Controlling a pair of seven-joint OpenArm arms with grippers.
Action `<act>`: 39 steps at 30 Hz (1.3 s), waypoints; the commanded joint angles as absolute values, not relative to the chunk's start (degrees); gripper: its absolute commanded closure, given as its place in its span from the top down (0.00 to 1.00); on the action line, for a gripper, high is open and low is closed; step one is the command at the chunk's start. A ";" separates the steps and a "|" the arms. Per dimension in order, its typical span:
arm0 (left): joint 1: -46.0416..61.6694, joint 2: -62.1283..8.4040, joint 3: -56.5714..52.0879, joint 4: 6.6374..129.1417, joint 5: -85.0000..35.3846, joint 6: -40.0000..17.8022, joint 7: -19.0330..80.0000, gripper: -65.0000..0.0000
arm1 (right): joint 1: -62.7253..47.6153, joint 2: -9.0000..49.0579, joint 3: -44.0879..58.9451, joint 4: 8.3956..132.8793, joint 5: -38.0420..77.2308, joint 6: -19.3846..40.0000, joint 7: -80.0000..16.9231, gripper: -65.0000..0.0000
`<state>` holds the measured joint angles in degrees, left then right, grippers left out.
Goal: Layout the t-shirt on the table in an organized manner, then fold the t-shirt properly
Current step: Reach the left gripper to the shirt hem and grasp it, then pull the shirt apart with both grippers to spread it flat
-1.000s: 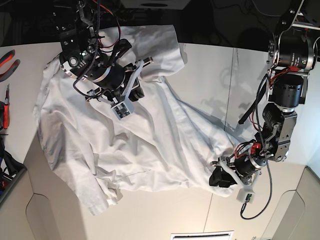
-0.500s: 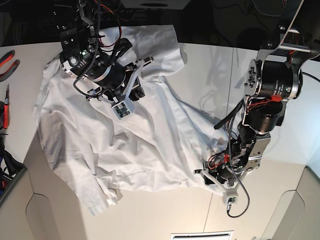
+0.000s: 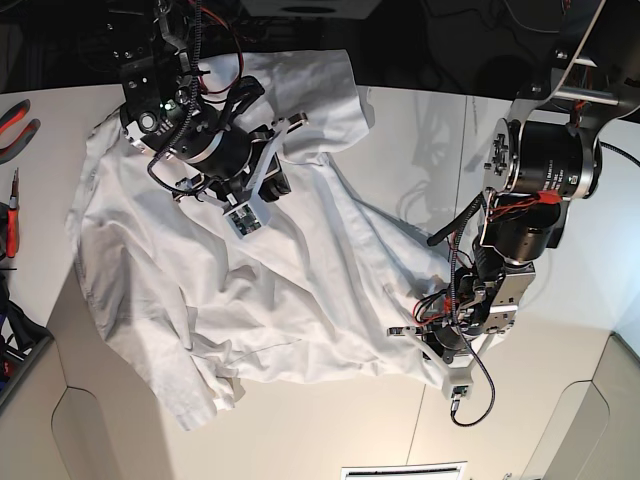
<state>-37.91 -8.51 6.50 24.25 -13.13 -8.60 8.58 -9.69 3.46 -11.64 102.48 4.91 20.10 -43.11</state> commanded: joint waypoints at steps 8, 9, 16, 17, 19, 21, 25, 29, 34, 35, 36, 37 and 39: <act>-39.22 -12.95 6.39 34.65 -16.40 -13.13 14.52 0.00 | -9.23 3.31 -11.60 103.39 4.78 18.52 -41.58 0.10; -38.74 -13.76 6.39 36.77 -17.32 -13.13 15.62 0.00 | -9.23 3.31 -11.57 103.39 4.05 17.74 -41.39 0.10; -31.22 -19.79 6.39 53.15 -22.35 -16.97 24.67 0.00 | -9.08 3.31 -11.60 103.39 0.84 14.06 -39.42 0.10; -29.67 -20.58 6.35 55.66 -22.94 -17.39 25.58 0.00 | -9.06 3.31 -11.57 103.39 0.82 14.09 -39.42 0.10; -26.41 -21.96 5.74 60.60 -23.59 -17.39 26.74 0.00 | -9.06 3.31 -11.60 103.39 0.82 14.06 -39.38 0.10; -23.09 -23.03 4.43 65.36 -23.57 -17.37 27.51 0.00 | -9.06 3.31 -11.60 103.39 0.82 14.06 -39.35 0.10; -16.47 -23.66 -1.02 75.13 -23.59 -17.41 30.74 0.00 | -9.04 3.31 -11.57 103.39 -0.64 12.05 -38.98 0.10; -9.63 -23.66 -8.08 84.73 -23.59 -17.41 33.56 0.00 | -8.93 3.33 -11.57 103.39 -3.27 10.24 -38.35 0.10; -0.75 -23.64 -16.93 94.21 -26.85 -17.69 35.35 0.00 | -8.93 3.36 -11.57 103.39 -4.10 10.24 -38.35 0.10; 0.95 -23.66 -18.41 95.66 -27.83 -18.35 35.77 0.00 | -8.93 3.33 -11.57 103.39 -4.10 10.24 -38.35 0.10; 2.61 -23.64 -19.81 96.82 -28.64 -19.33 36.34 0.00 | -8.93 3.33 -11.57 103.39 -4.10 10.24 -38.35 0.10; 4.25 -23.64 -21.06 97.73 -29.32 -20.10 36.80 0.00 | -8.93 3.36 -11.57 103.39 -4.10 10.24 -38.37 0.10; 7.27 -23.64 -22.85 98.72 -30.06 -20.40 37.54 0.00 | -8.93 3.36 -11.57 103.39 -4.10 10.26 -38.37 0.10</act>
